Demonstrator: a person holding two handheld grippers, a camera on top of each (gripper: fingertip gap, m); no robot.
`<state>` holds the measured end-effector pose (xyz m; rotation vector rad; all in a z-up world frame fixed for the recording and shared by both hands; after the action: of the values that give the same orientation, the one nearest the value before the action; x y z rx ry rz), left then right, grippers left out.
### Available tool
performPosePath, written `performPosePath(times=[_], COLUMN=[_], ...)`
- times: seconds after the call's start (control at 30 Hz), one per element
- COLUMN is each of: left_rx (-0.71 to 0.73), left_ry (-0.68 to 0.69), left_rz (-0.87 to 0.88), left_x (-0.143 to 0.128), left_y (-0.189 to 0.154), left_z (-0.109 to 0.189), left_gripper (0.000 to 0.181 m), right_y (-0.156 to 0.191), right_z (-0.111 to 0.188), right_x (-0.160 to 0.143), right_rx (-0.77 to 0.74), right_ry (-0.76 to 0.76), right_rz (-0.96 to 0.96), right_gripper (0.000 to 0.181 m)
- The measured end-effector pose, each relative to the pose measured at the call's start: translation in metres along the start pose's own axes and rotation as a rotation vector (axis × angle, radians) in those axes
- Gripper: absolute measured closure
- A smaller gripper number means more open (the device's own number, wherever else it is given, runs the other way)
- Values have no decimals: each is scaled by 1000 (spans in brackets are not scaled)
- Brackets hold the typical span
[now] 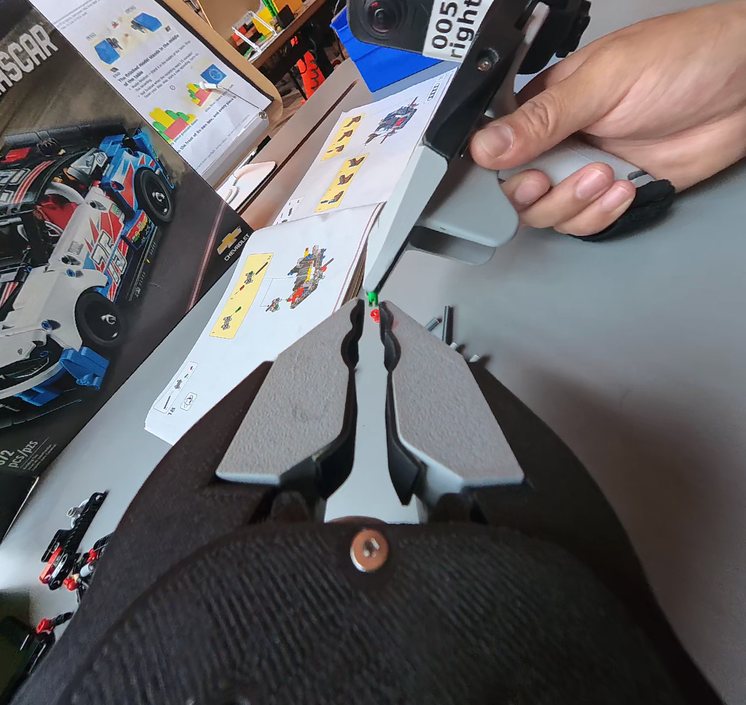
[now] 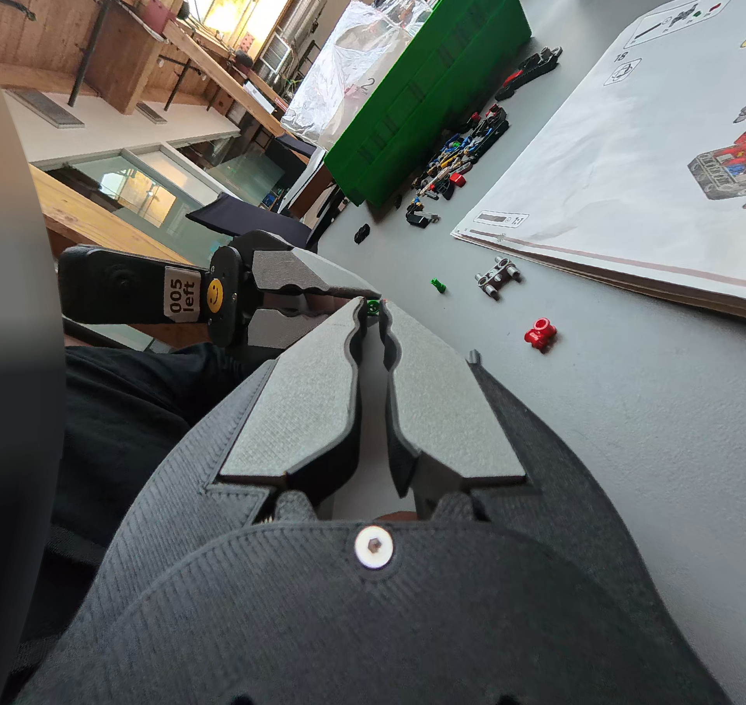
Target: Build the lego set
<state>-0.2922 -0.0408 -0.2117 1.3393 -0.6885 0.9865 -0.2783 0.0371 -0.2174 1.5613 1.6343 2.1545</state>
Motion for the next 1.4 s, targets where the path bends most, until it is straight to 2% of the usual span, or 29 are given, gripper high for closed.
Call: performPosePath(times=[1.4], left_rx=[37], left_ry=[36], left_rz=[-72], left_x=[1], left_y=[-1], left_z=[6], left_gripper=[181], right_y=[4], right_z=[-1], right_x=[-3], right_rx=[-6], right_ry=[-3], right_rz=[51], right_gripper=[179])
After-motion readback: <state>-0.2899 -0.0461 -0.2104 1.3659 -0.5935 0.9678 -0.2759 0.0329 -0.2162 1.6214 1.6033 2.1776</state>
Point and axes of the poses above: each gripper's, where its closed fingertips meet, z back along the fingers, x out of its top, y = z × x across the jaws, the point moved 5 cm from there along z, back along the fingers, and after that the axes turned 12 degrees about -y, right-handed, at the moved point
